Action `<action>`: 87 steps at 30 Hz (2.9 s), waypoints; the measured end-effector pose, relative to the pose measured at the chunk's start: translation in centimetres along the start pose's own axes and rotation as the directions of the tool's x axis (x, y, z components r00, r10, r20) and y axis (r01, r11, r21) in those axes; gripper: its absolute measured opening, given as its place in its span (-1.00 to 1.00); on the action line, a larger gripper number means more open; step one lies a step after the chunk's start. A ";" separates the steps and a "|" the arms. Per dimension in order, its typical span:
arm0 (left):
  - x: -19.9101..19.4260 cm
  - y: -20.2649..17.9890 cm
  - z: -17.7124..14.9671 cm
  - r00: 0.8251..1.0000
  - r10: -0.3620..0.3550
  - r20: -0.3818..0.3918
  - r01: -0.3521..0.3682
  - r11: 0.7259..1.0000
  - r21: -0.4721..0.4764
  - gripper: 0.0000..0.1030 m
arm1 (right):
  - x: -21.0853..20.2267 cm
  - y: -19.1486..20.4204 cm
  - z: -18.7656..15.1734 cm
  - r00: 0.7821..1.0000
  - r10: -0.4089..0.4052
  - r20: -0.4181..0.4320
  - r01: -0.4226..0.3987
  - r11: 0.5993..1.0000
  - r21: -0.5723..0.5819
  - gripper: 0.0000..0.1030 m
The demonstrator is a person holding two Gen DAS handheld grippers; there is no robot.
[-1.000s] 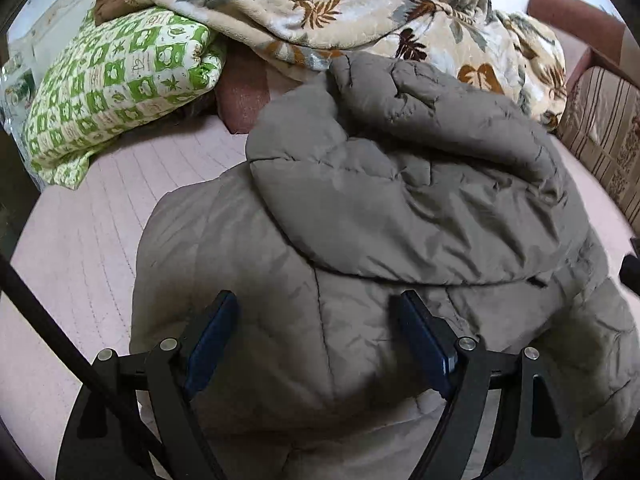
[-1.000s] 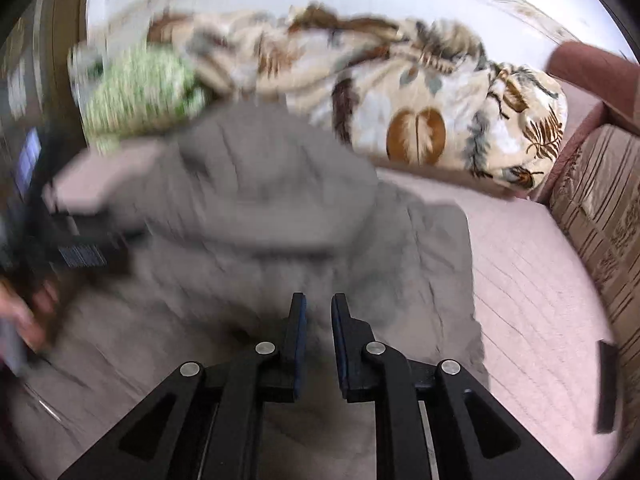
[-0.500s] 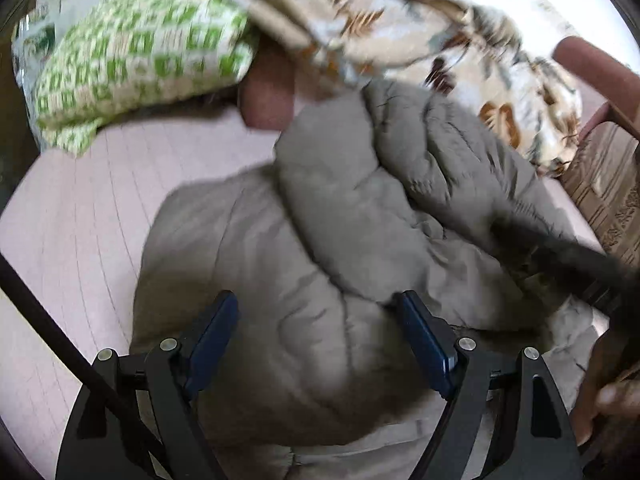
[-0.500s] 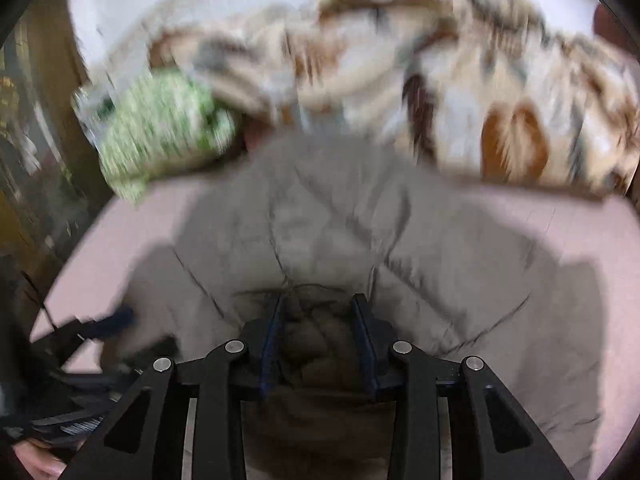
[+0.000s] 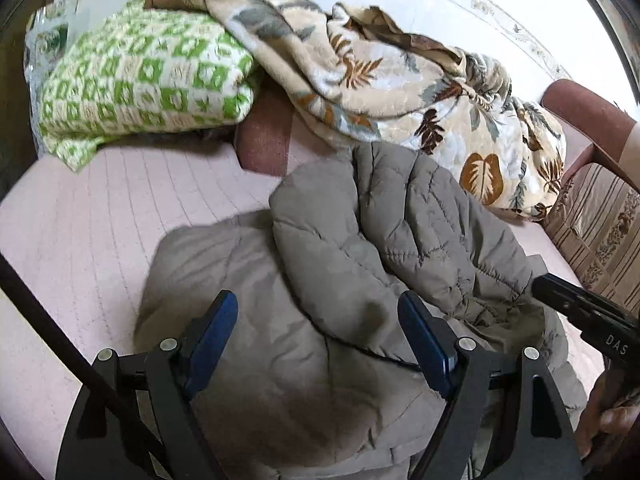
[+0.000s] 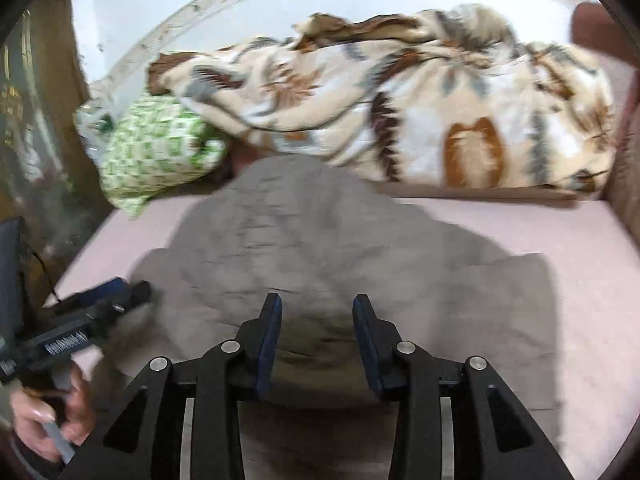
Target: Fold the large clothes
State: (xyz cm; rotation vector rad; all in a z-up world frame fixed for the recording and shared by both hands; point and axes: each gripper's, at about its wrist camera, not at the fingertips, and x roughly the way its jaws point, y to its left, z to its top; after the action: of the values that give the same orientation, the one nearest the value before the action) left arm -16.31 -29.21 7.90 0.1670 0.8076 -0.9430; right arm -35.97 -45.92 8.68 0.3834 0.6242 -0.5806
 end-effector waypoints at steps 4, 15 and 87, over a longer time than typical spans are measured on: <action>1.7 -0.5 -0.9 0.999 0.023 -0.045 -0.021 0.999 0.024 0.58 | 1.6 -1.8 -1.4 0.999 -0.005 -0.047 0.005 1.000 0.016 -0.22; 3.1 -1.6 -1.8 0.986 0.102 -0.128 -0.086 0.988 0.126 0.62 | 3.6 -1.8 -3.1 0.991 -0.053 -0.125 0.050 0.999 -0.021 -0.22; -16.6 -4.2 -27.2 0.984 0.157 -0.083 -0.138 0.970 0.198 0.95 | -18.9 2.9 -28.2 0.995 0.023 -0.102 -0.021 0.999 0.024 0.55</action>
State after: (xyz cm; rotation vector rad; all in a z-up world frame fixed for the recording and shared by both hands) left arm -39.71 -8.32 0.98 0.4382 0.7823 -0.8755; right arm -58.92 -22.24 0.03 0.4430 0.7107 -0.5497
